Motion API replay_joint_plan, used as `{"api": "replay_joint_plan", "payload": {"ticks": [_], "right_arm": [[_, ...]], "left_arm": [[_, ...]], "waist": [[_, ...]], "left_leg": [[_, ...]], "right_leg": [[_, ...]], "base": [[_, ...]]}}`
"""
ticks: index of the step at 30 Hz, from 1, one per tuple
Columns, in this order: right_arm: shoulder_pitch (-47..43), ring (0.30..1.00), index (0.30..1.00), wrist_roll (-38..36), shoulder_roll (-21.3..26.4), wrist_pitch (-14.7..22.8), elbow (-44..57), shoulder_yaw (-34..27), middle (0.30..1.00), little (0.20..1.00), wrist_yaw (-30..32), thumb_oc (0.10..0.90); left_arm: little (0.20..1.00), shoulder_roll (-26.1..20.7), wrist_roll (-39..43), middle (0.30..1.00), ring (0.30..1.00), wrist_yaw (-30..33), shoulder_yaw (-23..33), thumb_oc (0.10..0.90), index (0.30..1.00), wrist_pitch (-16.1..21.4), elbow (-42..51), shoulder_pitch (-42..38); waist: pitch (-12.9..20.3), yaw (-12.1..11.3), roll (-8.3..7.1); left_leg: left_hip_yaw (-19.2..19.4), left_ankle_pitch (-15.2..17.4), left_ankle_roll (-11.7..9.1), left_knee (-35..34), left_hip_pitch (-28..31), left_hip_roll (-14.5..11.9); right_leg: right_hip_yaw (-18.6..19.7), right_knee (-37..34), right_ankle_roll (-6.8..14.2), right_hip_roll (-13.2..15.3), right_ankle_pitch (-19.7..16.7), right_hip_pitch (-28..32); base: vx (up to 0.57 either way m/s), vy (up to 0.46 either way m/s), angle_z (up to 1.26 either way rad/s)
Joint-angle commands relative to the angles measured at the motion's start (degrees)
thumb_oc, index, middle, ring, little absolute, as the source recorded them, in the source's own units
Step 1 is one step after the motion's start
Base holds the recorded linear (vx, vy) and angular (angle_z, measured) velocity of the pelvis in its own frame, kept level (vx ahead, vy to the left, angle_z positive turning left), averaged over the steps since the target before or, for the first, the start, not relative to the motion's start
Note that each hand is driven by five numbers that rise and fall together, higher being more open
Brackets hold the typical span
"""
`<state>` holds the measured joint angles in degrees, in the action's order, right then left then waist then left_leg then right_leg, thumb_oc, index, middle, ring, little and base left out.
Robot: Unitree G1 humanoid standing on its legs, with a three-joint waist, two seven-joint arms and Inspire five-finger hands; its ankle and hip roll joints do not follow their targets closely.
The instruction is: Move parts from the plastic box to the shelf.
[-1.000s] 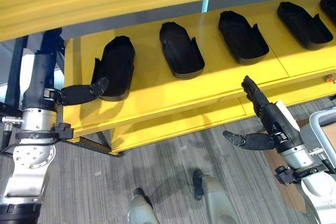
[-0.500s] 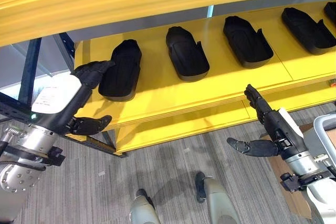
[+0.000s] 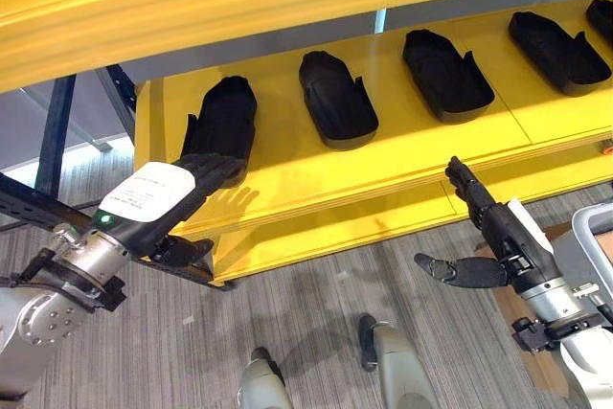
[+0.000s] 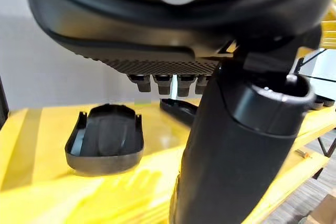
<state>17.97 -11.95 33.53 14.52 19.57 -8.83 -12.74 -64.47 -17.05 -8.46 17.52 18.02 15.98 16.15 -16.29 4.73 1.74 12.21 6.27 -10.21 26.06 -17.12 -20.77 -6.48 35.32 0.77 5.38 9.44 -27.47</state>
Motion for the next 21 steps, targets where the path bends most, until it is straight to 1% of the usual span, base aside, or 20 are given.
{"api": "replay_joint_plan", "payload": {"ticks": [1, 2, 3, 7, 9, 17, 21], "right_arm": [[-3.78, 1.000, 1.000, -3.65, -0.47, 4.65, 6.04, -3.76, 1.000, 1.000, -0.11, 0.900], [-3.86, 1.000, 1.000, -3.82, -0.51, 4.63, 5.95, -3.48, 1.000, 1.000, -0.29, 0.900], [-3.69, 1.000, 1.000, -3.69, -0.55, 4.67, 6.03, -3.71, 1.000, 1.000, -0.33, 0.900], [-3.63, 1.000, 1.000, -3.88, -0.63, 4.51, 5.72, -3.94, 1.000, 1.000, -0.69, 0.900], [-3.35, 1.000, 1.000, -3.82, -0.71, 4.32, 5.62, -4.35, 1.000, 1.000, -0.98, 0.900], [-2.90, 1.000, 1.000, -3.51, -1.04, 3.85, 5.17, -4.87, 1.000, 1.000, -1.61, 0.900], [-2.77, 1.000, 1.000, -3.55, -1.41, 3.76, 4.97, -4.92, 1.000, 1.000, -1.71, 0.900]], "left_arm": [[1.000, -5.22, 6.00, 1.000, 1.000, 0.45, 3.26, 0.900, 1.000, 0.54, -1.09, -5.68], [1.000, -5.74, 7.51, 1.000, 1.000, -0.17, 3.09, 0.900, 1.000, 0.51, -2.15, -5.98], [1.000, -6.99, 7.38, 1.000, 1.000, -0.91, 3.42, 0.900, 1.000, 0.31, -2.95, -5.92], [1.000, -8.13, 8.51, 1.000, 1.000, -2.69, 4.16, 0.900, 1.000, -0.35, -3.94, -5.41], [1.000, -9.03, 9.38, 1.000, 1.000, -3.86, 4.75, 0.900, 1.000, -0.71, -5.90, -5.17], [1.000, -11.40, 7.91, 1.000, 1.000, -6.75, 4.79, 0.900, 1.000, -1.44, -7.72, -5.90], [1.000, -11.98, 7.74, 1.000, 1.000, -8.08, 3.46, 0.900, 1.000, -1.78, -8.70, -7.27]], "waist": [[2.40, 1.66, 0.12], [2.32, 1.76, 0.24], [2.13, 1.70, 0.36], [1.82, 1.69, 0.53], [1.61, 1.79, 0.73], [1.59, 1.95, 0.75], [1.64, 2.13, 0.67]], "left_leg": [[-1.55, -2.64, 3.76, -0.81, -2.22, -0.80], [-1.50, -2.70, 3.74, -0.85, -2.22, -0.80], [-1.45, -2.76, 3.69, -0.76, -2.27, -0.90], [-1.36, -2.77, 3.65, -0.53, -2.31, -0.98], [-1.25, -2.87, 3.65, -0.56, -2.34, -1.03], [-1.15, -2.81, 3.60, -0.43, -2.50, -1.08], [-1.12, -2.86, 3.53, -0.30, -2.75, -1.09]], "right_leg": [[2.23, -1.54, 5.12, 2.83, -0.88, 4.59], [2.30, -1.44, 5.10, 2.83, -0.88, 4.46], [2.35, -1.50, 5.14, 2.85, -0.89, 4.42], [2.49, -1.46, 5.19, 2.87, -0.96, 4.36], [2.44, -1.50, 5.21, 2.96, -0.97, 4.32], [2.54, -1.26, 5.28, 2.98, -0.81, 3.98], [2.51, -1.24, 5.27, 2.99, -0.82, 3.87]], "base": [[0.00, 0.000, 0.00], [0.00, 0.000, 0.00], [0.00, 0.000, 0.00], [0.00, 0.000, 0.00], [0.00, 0.001, -0.02], [0.00, 0.000, 0.00], [0.00, 0.000, 0.00]]}}
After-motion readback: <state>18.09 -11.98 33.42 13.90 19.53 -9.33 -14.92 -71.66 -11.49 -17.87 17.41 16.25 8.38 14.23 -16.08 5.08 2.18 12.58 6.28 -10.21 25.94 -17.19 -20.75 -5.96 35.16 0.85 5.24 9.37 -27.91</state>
